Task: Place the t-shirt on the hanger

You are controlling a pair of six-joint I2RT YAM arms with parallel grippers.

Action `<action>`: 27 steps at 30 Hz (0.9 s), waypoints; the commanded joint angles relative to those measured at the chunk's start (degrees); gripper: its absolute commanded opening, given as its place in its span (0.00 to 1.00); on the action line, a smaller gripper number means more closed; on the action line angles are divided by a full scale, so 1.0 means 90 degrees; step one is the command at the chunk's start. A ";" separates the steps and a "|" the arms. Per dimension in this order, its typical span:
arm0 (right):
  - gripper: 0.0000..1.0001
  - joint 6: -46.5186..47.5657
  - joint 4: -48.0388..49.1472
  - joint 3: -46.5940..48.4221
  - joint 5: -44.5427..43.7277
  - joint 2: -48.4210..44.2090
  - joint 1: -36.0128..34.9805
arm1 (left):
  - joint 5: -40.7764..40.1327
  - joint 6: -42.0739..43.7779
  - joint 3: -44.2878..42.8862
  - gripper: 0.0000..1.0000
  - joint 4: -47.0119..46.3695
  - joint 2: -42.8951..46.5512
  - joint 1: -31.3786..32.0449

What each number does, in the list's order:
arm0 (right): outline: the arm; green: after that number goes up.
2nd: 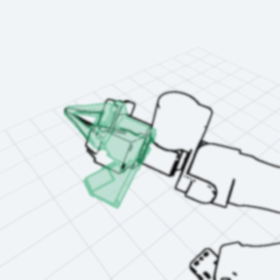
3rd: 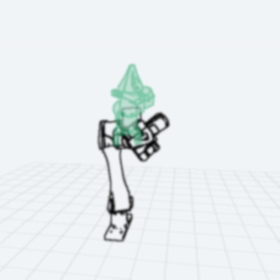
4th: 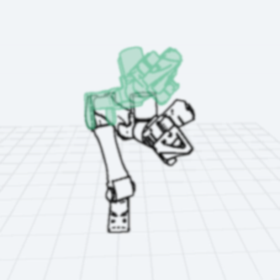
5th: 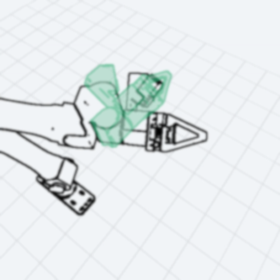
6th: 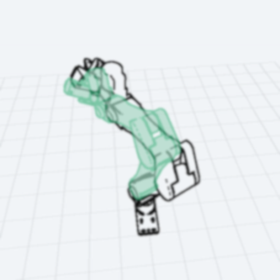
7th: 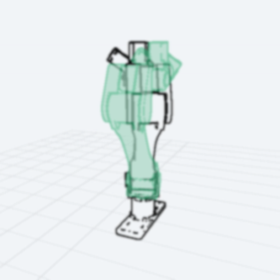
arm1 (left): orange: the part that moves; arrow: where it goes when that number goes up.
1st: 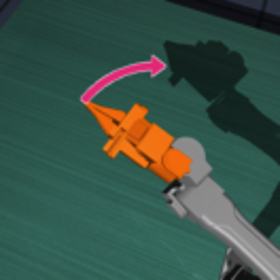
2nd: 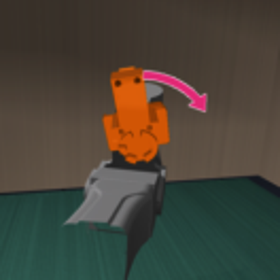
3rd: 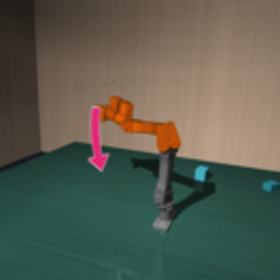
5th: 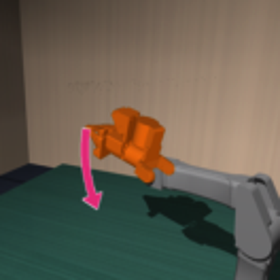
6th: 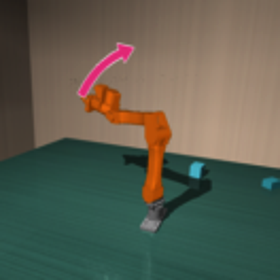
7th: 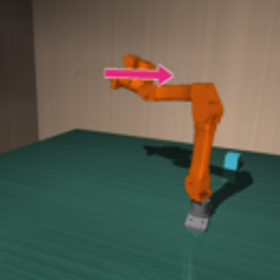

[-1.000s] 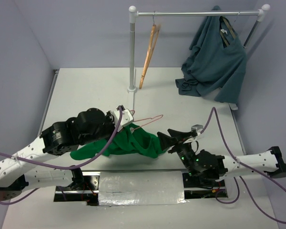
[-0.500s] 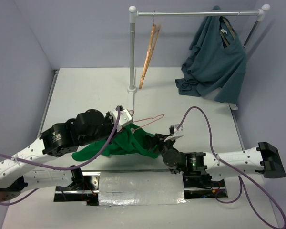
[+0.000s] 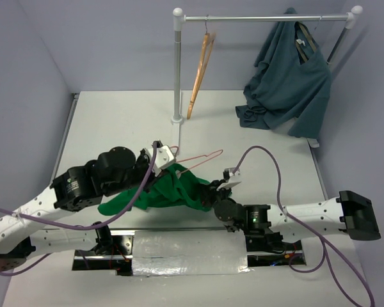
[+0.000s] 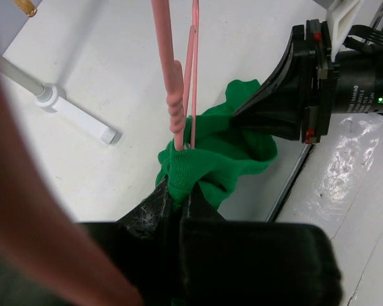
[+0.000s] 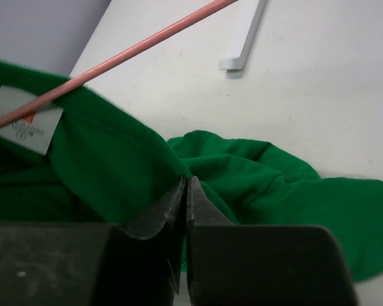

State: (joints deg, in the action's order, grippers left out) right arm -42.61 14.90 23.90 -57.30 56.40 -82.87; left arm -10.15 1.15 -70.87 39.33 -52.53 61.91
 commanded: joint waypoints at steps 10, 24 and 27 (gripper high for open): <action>0.00 0.0661 -0.1468 0.0206 0.1092 -0.2161 0.3082 | 0.0562 0.0078 -0.0094 0.00 -0.0327 0.0632 -0.0023; 0.00 0.2292 -0.3381 0.2685 0.2643 -0.2206 0.3349 | 0.0552 0.0263 -0.0045 0.00 -0.0200 -0.0276 -0.0023; 0.00 0.2702 -0.3578 0.3115 0.4292 -0.1824 0.3319 | 0.0659 0.0263 -0.0055 0.00 -0.0268 -0.0413 -0.0033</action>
State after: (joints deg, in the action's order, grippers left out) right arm -24.27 -12.19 47.79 -32.64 37.45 -52.99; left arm -5.76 2.76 -70.50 39.03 -56.05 61.89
